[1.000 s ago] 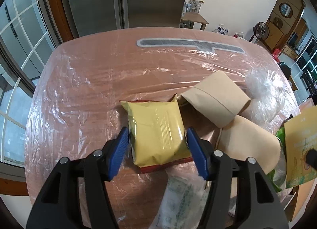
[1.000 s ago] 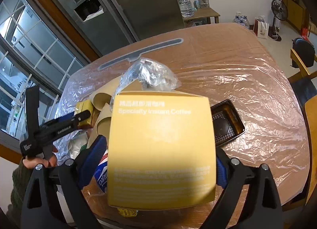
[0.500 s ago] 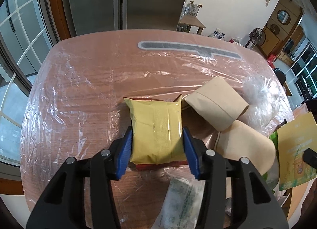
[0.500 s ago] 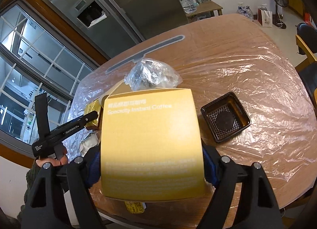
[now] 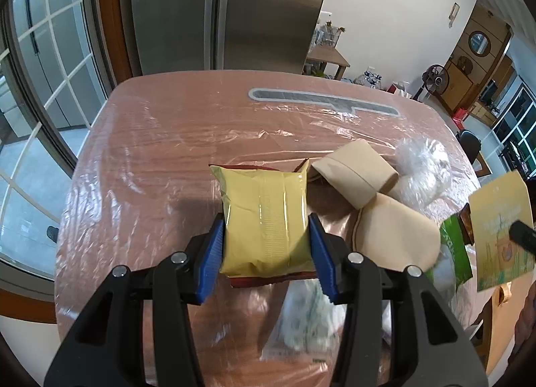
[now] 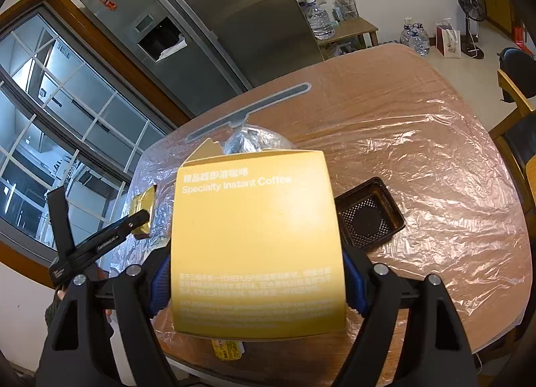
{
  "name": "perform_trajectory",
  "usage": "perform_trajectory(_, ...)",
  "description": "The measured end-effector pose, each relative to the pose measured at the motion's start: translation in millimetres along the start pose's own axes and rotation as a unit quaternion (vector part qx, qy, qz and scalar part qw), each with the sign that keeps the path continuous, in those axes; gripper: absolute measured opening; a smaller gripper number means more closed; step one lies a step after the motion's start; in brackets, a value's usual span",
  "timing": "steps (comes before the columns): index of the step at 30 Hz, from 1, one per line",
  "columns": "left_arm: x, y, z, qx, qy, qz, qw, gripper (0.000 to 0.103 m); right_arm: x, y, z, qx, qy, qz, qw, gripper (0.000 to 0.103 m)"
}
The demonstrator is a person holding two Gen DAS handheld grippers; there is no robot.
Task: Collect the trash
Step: 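Carry the packet and coffee box down to the black trash bin with both grippers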
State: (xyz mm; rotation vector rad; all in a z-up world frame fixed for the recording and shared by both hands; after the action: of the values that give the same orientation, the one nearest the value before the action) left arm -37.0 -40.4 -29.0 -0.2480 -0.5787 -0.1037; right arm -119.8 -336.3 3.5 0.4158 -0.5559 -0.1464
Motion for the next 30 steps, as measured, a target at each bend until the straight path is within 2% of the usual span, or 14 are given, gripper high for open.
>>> perform_trajectory(8,-8.8,-17.0,36.2,-0.010,-0.039,-0.004,0.9992,0.049,-0.2,-3.0,4.1,-0.024,-0.008,0.036,0.999,0.077)
perform_trajectory(12,-14.8,-27.1,54.6,-0.015,-0.057,-0.013,0.9982,0.049,-0.8,-3.3,11.9,-0.022,-0.017,0.047,0.999,0.077)
perform_trajectory(20,-31.8,-48.7,86.2,-0.032,-0.079,-0.037,0.9956,0.049,-9.3,6.0,42.0,0.013,-0.034,0.080,0.996,0.077)
perform_trajectory(30,-64.2,-68.5,107.6,-0.052,-0.076,-0.062,0.9938,0.049,-32.8,27.2,69.4,0.060,-0.035,0.120,0.990,0.077)
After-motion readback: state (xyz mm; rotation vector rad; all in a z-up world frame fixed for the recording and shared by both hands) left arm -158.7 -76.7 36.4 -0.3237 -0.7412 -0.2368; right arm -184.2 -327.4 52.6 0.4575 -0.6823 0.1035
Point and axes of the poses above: each gripper's, at about its wrist camera, not at the fingertips, and z roughly against the way its jaws point, y to its left, x to its top, the point moved 10 cm from there along -z, roughly the way its jaws point, and after that the axes turned 4 degrees about -x, right-handed, at the moved point
